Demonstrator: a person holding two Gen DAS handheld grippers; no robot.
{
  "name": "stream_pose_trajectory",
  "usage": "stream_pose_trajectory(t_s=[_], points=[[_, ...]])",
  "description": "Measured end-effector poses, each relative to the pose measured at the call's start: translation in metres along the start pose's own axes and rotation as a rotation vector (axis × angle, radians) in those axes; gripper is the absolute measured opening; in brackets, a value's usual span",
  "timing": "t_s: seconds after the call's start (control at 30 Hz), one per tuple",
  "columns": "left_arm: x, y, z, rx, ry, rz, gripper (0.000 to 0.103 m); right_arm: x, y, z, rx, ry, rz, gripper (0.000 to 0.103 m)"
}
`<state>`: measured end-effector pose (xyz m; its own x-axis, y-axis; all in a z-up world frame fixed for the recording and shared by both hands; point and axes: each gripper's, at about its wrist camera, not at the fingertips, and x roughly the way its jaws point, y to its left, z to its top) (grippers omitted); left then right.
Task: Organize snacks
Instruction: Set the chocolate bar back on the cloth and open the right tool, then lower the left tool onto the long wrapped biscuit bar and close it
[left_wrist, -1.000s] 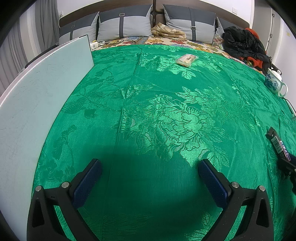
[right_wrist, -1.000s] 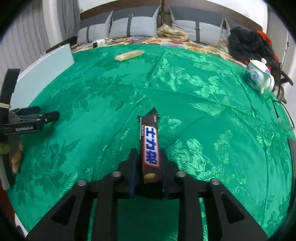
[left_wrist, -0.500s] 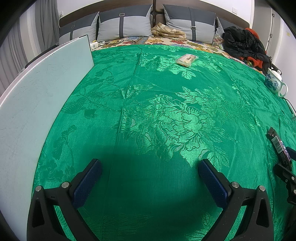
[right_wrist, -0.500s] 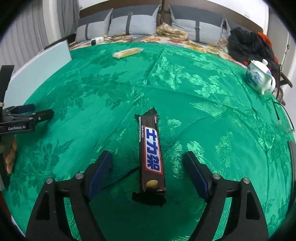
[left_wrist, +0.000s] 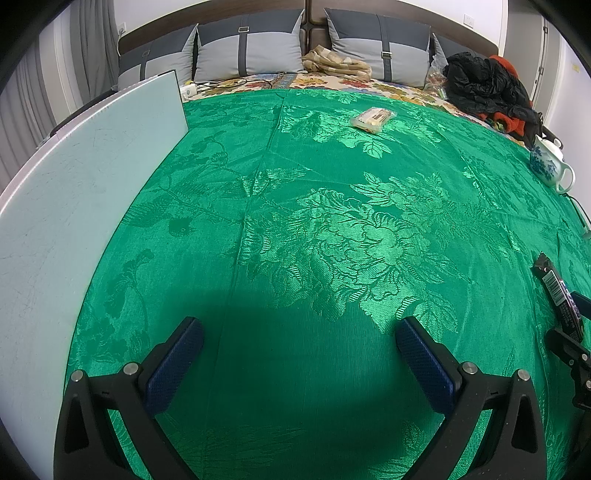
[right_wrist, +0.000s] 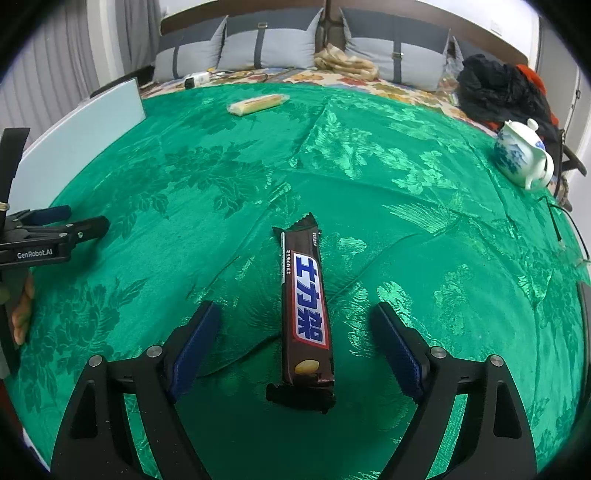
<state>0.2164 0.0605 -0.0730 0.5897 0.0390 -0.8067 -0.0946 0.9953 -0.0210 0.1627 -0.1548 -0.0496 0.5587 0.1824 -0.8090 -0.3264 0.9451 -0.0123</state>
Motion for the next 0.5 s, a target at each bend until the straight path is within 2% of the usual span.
stream_pose_trajectory(t_s=[0.13, 0.23, 0.27, 0.33, 0.5], points=[[-0.001, 0.001, 0.001, -0.001, 0.001, -0.001, 0.103, 0.000, 0.000, 0.000, 0.000, 0.000, 0.000, 0.088], [0.008, -0.002, 0.016, 0.048, 0.054, -0.040, 0.103, 0.000, 0.000, 0.000, 0.000, 0.000, 0.000, 0.088], [0.016, -0.006, 0.031, 0.089, 0.096, -0.065, 0.103, 0.000, 0.000, 0.000, 0.000, 0.000, 0.000, 0.088], [0.024, -0.013, 0.055, 0.141, 0.127, -0.073, 0.103, 0.000, 0.000, 0.000, 0.000, 0.000, 0.000, 0.088], [0.050, -0.037, 0.140, 0.238, 0.099, -0.067, 0.103, 0.000, 0.001, 0.000, -0.004, 0.002, 0.003, 0.090]])
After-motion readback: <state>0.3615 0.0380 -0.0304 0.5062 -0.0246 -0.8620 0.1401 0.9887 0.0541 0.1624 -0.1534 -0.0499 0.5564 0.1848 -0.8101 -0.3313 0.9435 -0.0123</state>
